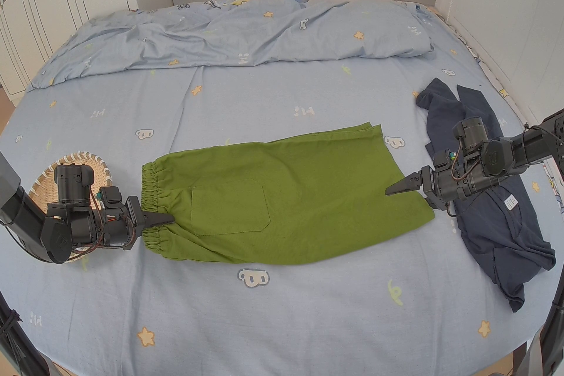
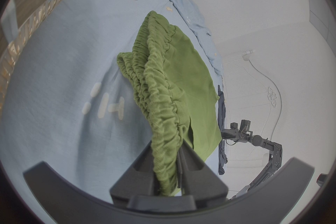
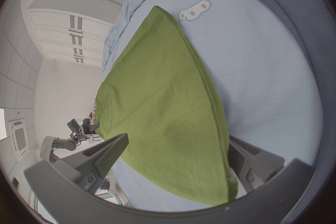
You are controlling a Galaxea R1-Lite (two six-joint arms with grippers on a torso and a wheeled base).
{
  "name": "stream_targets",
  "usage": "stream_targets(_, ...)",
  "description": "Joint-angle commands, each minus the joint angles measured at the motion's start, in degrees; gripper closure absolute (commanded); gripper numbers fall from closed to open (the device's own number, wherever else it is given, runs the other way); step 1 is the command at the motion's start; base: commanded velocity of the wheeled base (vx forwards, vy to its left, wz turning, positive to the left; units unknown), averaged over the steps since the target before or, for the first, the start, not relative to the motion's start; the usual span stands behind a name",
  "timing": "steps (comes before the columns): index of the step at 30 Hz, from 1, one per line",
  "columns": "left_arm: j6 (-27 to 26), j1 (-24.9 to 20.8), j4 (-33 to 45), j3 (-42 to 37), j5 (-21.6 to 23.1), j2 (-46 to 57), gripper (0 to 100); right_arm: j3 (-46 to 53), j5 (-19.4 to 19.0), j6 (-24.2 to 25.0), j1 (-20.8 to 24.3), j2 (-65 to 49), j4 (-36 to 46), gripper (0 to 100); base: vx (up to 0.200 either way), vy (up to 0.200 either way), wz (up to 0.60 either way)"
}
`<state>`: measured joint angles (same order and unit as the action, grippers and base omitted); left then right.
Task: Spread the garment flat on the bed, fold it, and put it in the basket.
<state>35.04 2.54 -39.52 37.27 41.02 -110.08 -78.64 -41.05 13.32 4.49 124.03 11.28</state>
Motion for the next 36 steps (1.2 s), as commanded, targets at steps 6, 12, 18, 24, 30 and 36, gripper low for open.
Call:
stream_targets(6,0.0,0.2,0.0,0.1,0.0,0.1,100,-1.6,-1.2,0.3,-1.5,1.6,0.2,100,0.0,0.0,0.0)
stream_targets(12,0.0,0.3,0.0,0.3,0.0,0.0,100,-2.7,-1.2,0.3,-3.1,1.9,0.2,100,0.0,0.0,0.0)
stream_targets(18,0.3,0.3,0.5,0.6,0.0,0.5,100,-2.0,-1.1,0.4,-3.0,1.1,0.7,100,0.0,0.0,0.0)
stream_targets(24,1.3,0.1,11.7,3.4,0.5,8.5,100,2.2,-1.2,0.0,-2.4,-7.6,4.2,100,0.0,0.0,0.0)
stream_targets(30,-0.4,0.3,20.7,3.1,2.0,11.9,100,9.1,-1.1,-0.8,-2.9,-14.2,4.9,100,0.0,0.0,0.0)
stream_targets(36,-5.6,1.6,23.4,-3.2,2.0,14.5,100,23.5,-1.0,-5.2,-2.7,-21.1,4.6,100,0.0,0.0,0.0)
